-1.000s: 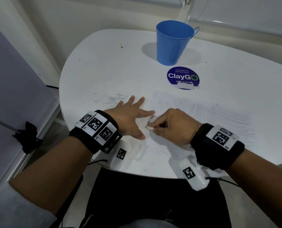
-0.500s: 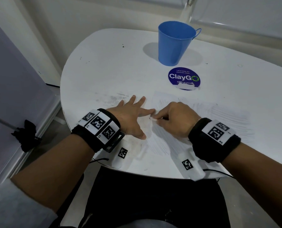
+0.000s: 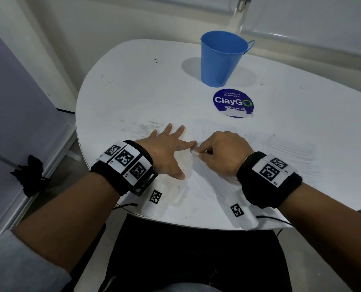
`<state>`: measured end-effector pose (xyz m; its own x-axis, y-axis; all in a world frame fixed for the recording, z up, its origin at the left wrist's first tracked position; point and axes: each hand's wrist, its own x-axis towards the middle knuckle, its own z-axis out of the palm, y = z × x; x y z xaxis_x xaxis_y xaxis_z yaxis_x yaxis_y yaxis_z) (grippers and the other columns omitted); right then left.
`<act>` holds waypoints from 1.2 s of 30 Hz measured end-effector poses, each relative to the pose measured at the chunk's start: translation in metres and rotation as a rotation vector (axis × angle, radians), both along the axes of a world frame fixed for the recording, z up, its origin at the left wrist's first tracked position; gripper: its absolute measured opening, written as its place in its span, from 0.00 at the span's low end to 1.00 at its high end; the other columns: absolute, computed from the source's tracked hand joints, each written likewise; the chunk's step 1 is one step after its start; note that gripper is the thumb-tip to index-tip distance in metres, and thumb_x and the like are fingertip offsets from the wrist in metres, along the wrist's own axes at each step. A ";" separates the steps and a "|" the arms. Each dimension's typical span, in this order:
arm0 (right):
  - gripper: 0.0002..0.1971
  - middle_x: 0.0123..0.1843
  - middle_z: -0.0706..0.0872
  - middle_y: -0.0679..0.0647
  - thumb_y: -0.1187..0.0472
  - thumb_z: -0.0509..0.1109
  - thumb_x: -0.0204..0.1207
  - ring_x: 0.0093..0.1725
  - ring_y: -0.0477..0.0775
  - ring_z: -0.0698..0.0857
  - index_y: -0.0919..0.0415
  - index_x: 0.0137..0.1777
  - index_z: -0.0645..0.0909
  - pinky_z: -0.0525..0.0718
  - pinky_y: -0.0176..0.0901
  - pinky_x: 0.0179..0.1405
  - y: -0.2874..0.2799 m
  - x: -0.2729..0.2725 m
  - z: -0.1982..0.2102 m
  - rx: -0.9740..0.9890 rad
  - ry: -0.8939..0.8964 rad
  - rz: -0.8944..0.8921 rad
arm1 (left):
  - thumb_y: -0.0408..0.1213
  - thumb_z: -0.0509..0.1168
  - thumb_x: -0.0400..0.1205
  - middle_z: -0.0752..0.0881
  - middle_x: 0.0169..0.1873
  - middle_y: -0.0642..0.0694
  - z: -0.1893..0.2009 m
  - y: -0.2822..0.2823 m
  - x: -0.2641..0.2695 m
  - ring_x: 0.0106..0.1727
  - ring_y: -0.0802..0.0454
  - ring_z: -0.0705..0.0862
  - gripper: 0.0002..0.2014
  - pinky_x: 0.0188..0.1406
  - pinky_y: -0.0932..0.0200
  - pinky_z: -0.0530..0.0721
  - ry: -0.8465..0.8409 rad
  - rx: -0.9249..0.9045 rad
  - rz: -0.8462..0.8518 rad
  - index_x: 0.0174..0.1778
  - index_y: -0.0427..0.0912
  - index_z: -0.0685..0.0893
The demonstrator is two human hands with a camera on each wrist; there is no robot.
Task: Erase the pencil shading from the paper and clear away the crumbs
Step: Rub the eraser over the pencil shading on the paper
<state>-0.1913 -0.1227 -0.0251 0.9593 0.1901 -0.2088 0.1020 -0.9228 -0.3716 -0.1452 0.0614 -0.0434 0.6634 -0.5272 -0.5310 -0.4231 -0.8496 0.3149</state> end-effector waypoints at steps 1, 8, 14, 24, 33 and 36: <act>0.09 0.35 0.86 0.33 0.52 0.69 0.81 0.39 0.46 0.83 0.41 0.54 0.91 0.77 0.36 0.40 0.001 -0.001 0.002 0.021 0.047 0.025 | 0.56 0.75 0.77 0.32 0.87 0.57 0.000 0.000 0.000 0.86 0.53 0.26 0.49 0.87 0.42 0.33 0.002 -0.002 0.003 0.87 0.71 0.48; 0.12 0.48 0.91 0.38 0.55 0.68 0.82 0.42 0.48 0.84 0.40 0.57 0.90 0.76 0.37 0.43 0.003 -0.002 0.001 -0.011 -0.003 0.006 | 0.55 0.75 0.77 0.32 0.87 0.57 0.000 0.000 0.001 0.86 0.54 0.26 0.50 0.86 0.42 0.32 0.011 -0.002 0.002 0.87 0.72 0.48; 0.11 0.50 0.90 0.38 0.53 0.68 0.82 0.47 0.49 0.85 0.38 0.58 0.89 0.74 0.37 0.43 0.003 -0.001 0.005 -0.034 -0.022 0.012 | 0.55 0.75 0.77 0.32 0.87 0.56 0.001 0.000 0.001 0.86 0.53 0.26 0.49 0.86 0.43 0.31 0.016 0.004 -0.006 0.87 0.72 0.47; 0.11 0.49 0.89 0.34 0.54 0.69 0.81 0.46 0.46 0.83 0.38 0.56 0.90 0.73 0.36 0.45 0.006 -0.003 0.005 -0.021 -0.004 0.050 | 0.54 0.75 0.77 0.32 0.87 0.58 0.001 0.000 0.001 0.85 0.54 0.25 0.50 0.86 0.41 0.32 0.021 0.006 0.005 0.86 0.72 0.47; 0.11 0.47 0.91 0.42 0.53 0.68 0.82 0.38 0.45 0.79 0.39 0.58 0.89 0.72 0.35 0.36 0.003 0.002 0.000 -0.069 -0.018 0.004 | 0.54 0.75 0.78 0.32 0.87 0.58 0.003 0.000 0.000 0.85 0.54 0.26 0.49 0.86 0.42 0.32 0.022 0.004 0.002 0.86 0.73 0.47; 0.11 0.48 0.91 0.42 0.52 0.69 0.81 0.45 0.46 0.85 0.41 0.59 0.89 0.77 0.38 0.45 -0.006 -0.005 -0.004 0.006 0.025 -0.070 | 0.54 0.75 0.78 0.31 0.87 0.59 0.001 0.002 0.000 0.85 0.55 0.25 0.49 0.86 0.43 0.31 0.025 -0.005 0.009 0.86 0.73 0.47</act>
<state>-0.1961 -0.1282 -0.0286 0.9648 0.1237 -0.2320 0.0276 -0.9251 -0.3787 -0.1455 0.0633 -0.0421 0.6546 -0.5241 -0.5448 -0.4074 -0.8516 0.3298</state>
